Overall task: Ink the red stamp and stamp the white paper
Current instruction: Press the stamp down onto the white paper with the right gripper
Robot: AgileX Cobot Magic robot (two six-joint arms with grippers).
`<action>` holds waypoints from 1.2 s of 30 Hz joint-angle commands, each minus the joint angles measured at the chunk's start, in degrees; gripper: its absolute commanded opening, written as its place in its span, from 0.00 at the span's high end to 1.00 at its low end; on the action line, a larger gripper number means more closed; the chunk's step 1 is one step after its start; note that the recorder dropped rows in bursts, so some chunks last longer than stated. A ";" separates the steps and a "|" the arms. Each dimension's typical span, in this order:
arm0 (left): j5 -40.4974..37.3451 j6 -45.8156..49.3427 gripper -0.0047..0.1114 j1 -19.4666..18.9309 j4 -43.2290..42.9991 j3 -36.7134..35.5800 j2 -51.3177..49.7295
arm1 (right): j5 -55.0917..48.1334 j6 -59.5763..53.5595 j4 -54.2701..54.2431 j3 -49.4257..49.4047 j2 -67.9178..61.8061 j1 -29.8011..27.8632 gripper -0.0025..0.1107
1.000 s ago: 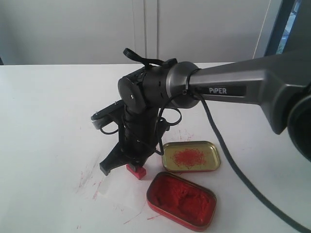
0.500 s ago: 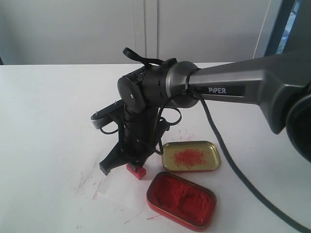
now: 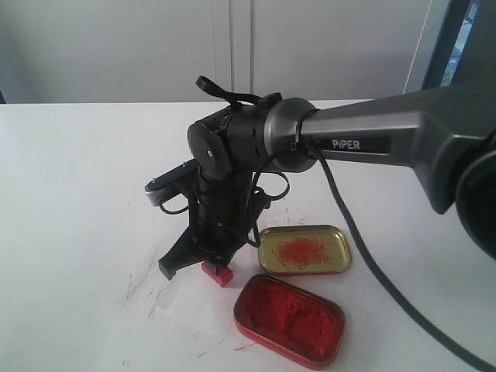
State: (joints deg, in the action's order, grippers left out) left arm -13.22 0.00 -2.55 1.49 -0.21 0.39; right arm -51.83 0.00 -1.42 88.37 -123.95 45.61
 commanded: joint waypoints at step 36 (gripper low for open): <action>-0.05 0.00 0.96 -0.13 -0.11 0.21 -0.39 | 0.38 2.42 -1.35 -2.19 5.21 0.02 0.98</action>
State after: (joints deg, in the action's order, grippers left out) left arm -13.22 0.00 -2.55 1.49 -0.21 0.39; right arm -50.60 2.14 -2.56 86.67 -120.16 45.61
